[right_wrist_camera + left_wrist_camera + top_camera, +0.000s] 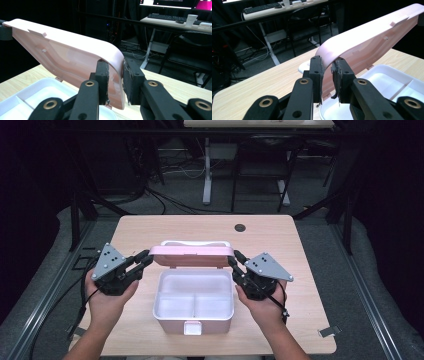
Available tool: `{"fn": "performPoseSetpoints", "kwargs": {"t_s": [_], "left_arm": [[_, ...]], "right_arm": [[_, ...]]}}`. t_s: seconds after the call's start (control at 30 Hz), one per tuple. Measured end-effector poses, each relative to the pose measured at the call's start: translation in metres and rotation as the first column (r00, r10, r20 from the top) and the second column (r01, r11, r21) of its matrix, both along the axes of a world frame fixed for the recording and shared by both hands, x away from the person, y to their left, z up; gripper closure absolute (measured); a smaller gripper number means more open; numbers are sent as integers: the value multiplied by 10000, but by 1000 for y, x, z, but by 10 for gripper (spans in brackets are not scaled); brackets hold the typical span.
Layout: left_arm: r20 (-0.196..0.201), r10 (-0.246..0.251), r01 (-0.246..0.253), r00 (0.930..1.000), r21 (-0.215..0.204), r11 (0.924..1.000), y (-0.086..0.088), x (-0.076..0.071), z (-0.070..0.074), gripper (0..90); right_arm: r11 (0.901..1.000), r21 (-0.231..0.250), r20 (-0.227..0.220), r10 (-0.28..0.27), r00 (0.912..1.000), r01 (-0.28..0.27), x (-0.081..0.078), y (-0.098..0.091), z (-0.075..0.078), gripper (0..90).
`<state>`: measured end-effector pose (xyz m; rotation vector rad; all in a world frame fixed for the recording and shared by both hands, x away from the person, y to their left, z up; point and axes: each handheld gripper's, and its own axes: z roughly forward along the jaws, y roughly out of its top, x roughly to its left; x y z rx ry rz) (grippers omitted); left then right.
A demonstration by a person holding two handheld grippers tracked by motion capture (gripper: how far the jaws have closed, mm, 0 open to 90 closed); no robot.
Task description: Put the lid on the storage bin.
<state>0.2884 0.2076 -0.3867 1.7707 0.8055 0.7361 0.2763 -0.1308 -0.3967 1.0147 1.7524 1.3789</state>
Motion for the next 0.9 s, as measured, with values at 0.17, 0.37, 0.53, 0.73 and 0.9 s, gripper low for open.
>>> {"fn": "performPoseSetpoints", "kwargs": {"t_s": [0.17,0.37,0.53,0.73,0.9], "left_arm": [[-22,-142,142,9999,25,9999,2,-5,-2,775],[-23,-242,243,9997,118,9996,3,-12,-6,770],[-56,-350,349,9994,-50,9994,5,-17,-11,760],[-108,-409,408,9991,-131,9991,6,-23,-16,752],[-206,-444,442,9988,-93,9990,7,-29,-20,746]], "right_arm": [[9999,-3,-10,120,9999,-120,-5,-1,-2,743],[9999,-69,-14,157,9999,-157,-12,-1,-6,736],[9997,-128,3,231,9997,-231,-18,-1,-10,727],[9994,-50,-18,351,9994,-351,-24,-2,-15,706],[9990,-37,3,452,9990,-452,-31,-3,-20,688]]}}
